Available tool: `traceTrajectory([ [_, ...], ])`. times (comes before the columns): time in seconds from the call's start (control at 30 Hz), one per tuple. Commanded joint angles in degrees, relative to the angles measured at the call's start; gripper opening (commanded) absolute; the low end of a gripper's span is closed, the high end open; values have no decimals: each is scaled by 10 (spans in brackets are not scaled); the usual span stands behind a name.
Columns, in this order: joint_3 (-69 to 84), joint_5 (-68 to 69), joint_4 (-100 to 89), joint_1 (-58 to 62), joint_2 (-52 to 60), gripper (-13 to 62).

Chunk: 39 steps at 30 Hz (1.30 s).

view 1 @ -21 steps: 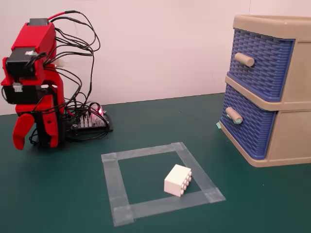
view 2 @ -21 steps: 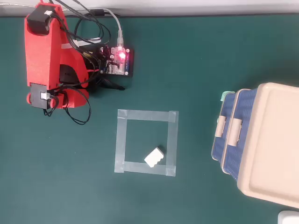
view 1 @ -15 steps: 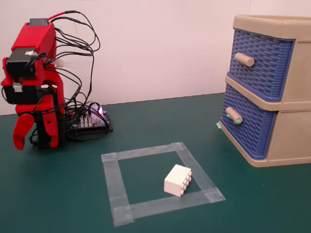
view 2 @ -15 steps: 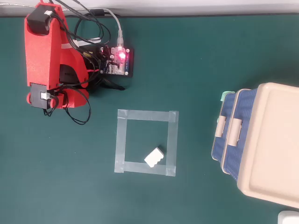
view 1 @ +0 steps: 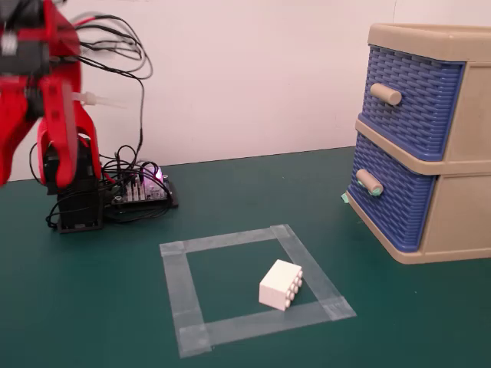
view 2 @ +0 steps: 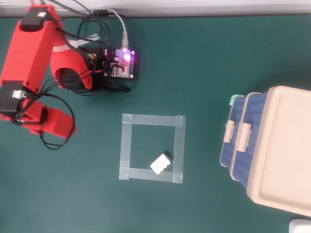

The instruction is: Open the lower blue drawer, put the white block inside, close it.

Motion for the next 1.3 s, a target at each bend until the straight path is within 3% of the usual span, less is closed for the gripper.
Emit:
traceTrajectory([
  [0.0, -20, 248, -49, -192, -30, 338],
  [0.17, 25, 543, -326, -512, -98, 338],
  [0.43, 254, 605, -911, -610, -180, 333],
  [0.53, 284, 606, -1171, -614, -280, 333],
  [0.63, 256, 606, -1312, -635, -388, 330],
  [1.0, -105, 625, -1323, -664, -688, 301],
  [1.1, -155, 631, -1317, -675, -718, 262],
  [1.27, -249, 658, -1212, -696, -731, 134],
])
